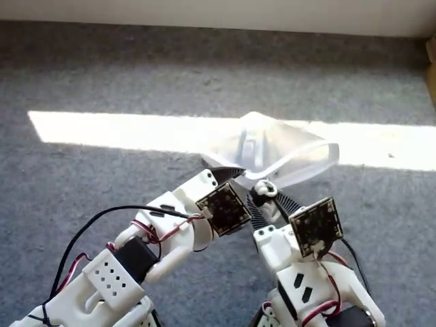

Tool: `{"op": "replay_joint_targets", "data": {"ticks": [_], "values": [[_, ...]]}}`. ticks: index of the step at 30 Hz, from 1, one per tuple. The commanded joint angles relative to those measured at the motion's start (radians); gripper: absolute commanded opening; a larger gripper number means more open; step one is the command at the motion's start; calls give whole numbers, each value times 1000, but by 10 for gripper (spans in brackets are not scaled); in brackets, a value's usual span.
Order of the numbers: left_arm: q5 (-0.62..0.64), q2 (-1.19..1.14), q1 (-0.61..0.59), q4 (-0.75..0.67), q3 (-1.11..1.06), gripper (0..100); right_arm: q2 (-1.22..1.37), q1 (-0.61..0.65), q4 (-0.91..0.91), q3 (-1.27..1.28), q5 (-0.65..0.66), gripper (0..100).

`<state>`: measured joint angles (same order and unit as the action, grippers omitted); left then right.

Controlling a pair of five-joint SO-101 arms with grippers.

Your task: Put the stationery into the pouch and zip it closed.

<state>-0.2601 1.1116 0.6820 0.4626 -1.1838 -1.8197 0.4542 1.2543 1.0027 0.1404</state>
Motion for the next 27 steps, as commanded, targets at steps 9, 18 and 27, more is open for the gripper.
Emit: {"op": "replay_joint_targets", "data": {"ticks": [9,18,27], "values": [[-6,22,38,-21,5,162,-13,30,27,-120,9,5],[-8,28,51,-37,-13,43,-15,27,24,-119,9,5],[-9,28,-24,-66,-18,6,-15,24,7,-119,9,5]]}}
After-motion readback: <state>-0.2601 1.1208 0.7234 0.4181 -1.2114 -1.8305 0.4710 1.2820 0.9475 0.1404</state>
